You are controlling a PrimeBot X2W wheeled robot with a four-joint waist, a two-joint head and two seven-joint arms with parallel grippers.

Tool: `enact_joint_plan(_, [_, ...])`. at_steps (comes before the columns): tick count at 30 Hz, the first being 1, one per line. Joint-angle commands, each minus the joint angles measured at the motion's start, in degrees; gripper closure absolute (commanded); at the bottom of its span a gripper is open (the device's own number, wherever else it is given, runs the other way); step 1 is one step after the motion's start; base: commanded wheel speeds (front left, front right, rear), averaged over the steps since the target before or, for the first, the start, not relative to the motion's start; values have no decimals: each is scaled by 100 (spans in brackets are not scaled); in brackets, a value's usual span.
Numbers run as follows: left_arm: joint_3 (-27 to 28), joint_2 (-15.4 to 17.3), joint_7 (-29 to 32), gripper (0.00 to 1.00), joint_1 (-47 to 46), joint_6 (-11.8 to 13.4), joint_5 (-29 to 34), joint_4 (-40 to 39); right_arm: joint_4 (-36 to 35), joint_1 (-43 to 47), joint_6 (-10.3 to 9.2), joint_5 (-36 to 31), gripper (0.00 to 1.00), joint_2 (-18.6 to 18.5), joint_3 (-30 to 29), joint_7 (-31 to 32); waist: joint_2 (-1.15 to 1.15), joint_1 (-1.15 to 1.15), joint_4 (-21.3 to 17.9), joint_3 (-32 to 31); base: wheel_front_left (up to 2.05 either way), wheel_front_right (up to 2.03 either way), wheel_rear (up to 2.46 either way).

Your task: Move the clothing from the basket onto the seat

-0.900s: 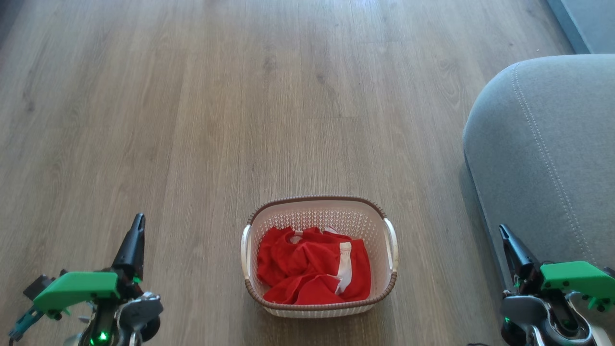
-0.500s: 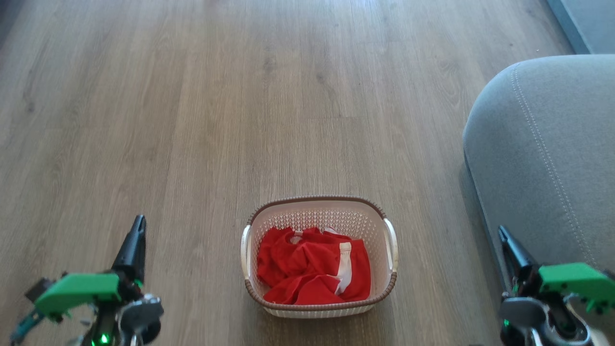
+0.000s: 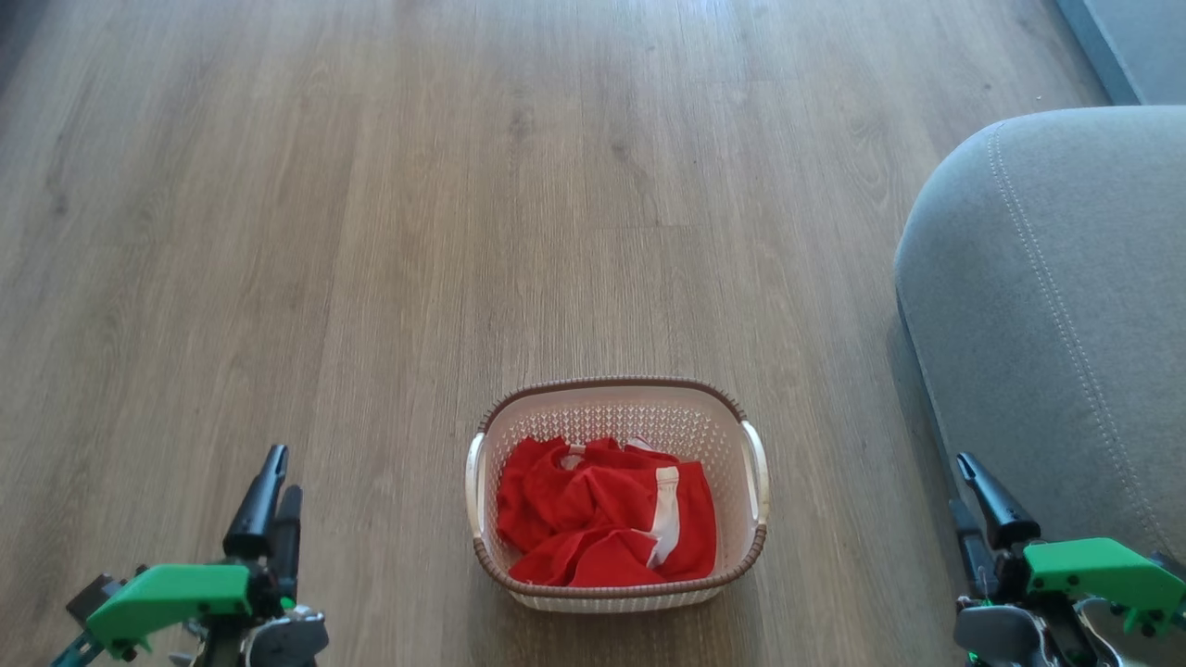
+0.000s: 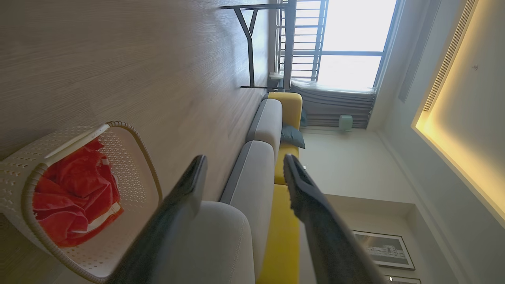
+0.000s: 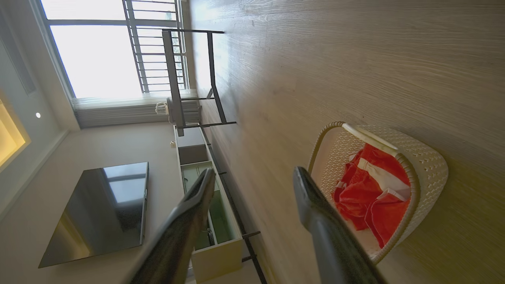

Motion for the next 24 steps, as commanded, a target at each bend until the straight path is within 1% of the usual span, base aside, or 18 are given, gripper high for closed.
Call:
enact_joint_plan(1, [5, 48, -62, 0, -252, -6, 87, -203, -231, -182, 5, -70, 0, -95, 29, -55, 0, 0, 2, 0, 0, 0, 0])
enact_joint_plan(8, [-19, 83, -191, 0, -273, -9, 509, -196, -274, -215, 7, -640, 0, -202, 106, -196, 0, 0, 11, 2, 0, 0, 0])
enact_joint_plan(18, [31, 54, -360, 0, -271, -12, 1430, -283, -420, -257, 10, -1800, 0, -235, 194, -365, 0, 0, 22, 7, 0, 0, 0])
enact_joint_plan(24, [47, 47, -461, 0, -266, -14, 1967, -337, -476, -297, 12, -2339, 0, -284, 318, -466, 0, 0, 24, 16, 0, 0, 0])
